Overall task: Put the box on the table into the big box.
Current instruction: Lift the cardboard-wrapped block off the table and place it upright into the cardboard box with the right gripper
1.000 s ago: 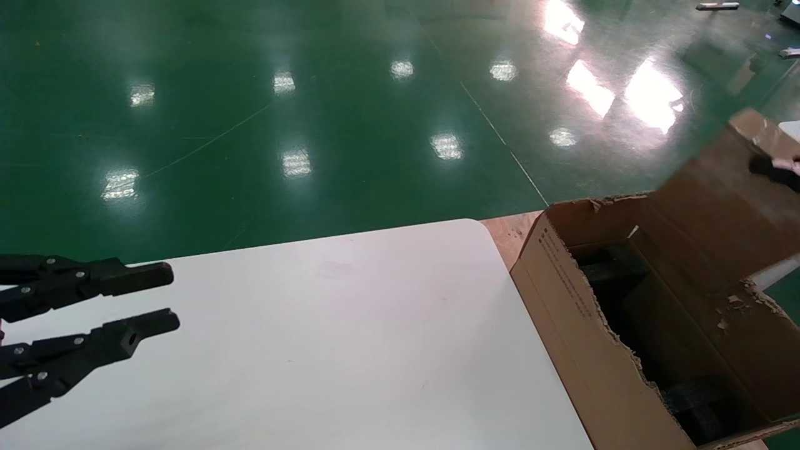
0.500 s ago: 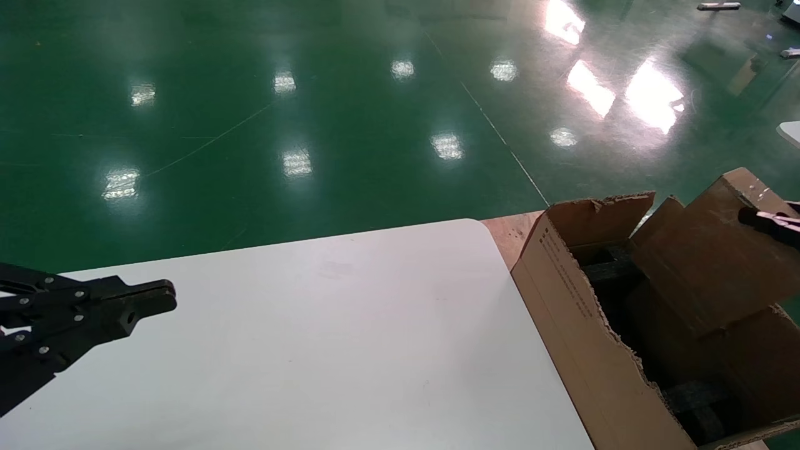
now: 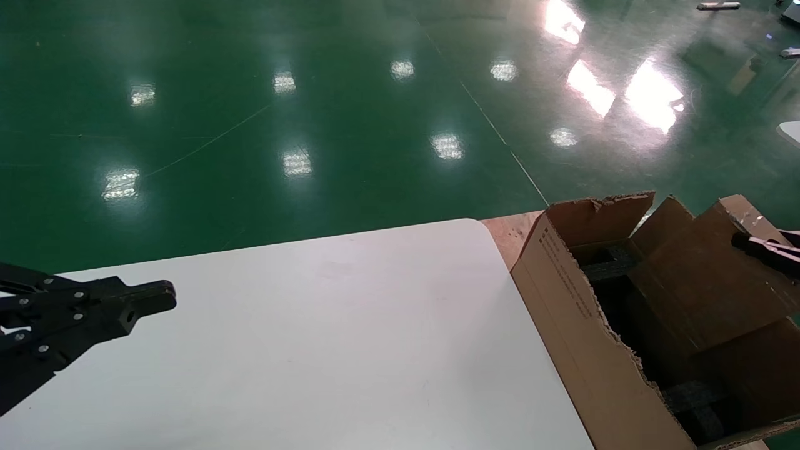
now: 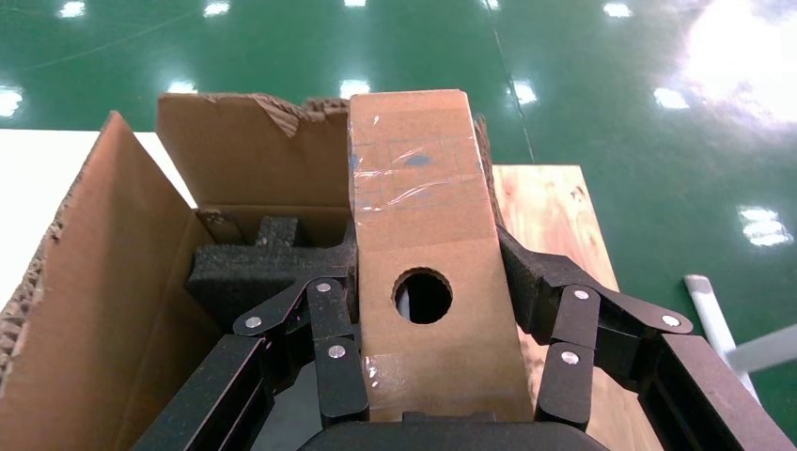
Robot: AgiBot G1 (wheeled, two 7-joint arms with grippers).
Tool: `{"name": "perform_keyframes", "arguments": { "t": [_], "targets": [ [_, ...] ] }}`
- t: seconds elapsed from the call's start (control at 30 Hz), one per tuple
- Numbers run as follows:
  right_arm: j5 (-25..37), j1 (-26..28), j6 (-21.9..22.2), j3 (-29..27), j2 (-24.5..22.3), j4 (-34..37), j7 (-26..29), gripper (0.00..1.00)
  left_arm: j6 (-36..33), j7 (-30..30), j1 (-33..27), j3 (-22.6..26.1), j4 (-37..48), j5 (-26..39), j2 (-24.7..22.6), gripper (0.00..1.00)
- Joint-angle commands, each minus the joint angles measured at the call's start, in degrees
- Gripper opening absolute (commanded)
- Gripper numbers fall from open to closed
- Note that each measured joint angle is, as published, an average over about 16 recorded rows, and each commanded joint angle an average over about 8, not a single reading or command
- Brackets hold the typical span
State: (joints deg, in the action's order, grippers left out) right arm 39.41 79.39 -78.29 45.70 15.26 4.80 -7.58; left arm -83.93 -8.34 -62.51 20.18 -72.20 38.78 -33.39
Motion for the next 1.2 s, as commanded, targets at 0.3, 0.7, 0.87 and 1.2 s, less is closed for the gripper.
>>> {"name": "perform_keyframes", "arguments": {
  "t": [0.3,0.7,0.87,1.2],
  "targets": [
    [-0.17,-0.05,-0.44,-0.08,0.67,4.57,-0.99,0.0,0.0,0.0,0.0,0.01,0.0,0.0,0.0,0.0],
    [2.09,1.55,-2.37,2.3,1.3,9.36,-3.23,0.0,0.0,0.01,0.0,0.01,0.0,-0.01,0.0,0.0],
    [3.01,3.17,-2.34,3.84,1.83,11.21,-4.65,0.0,0.01,0.01,0.0,0.02,0.0,-0.01,0.01,0.0],
    [4.84,7.44,-2.04,7.48,5.26,16.41,-7.14,0.0,0.01,0.01,-0.01,0.02,0.0,-0.01,0.01,0.0]
  ]
}}
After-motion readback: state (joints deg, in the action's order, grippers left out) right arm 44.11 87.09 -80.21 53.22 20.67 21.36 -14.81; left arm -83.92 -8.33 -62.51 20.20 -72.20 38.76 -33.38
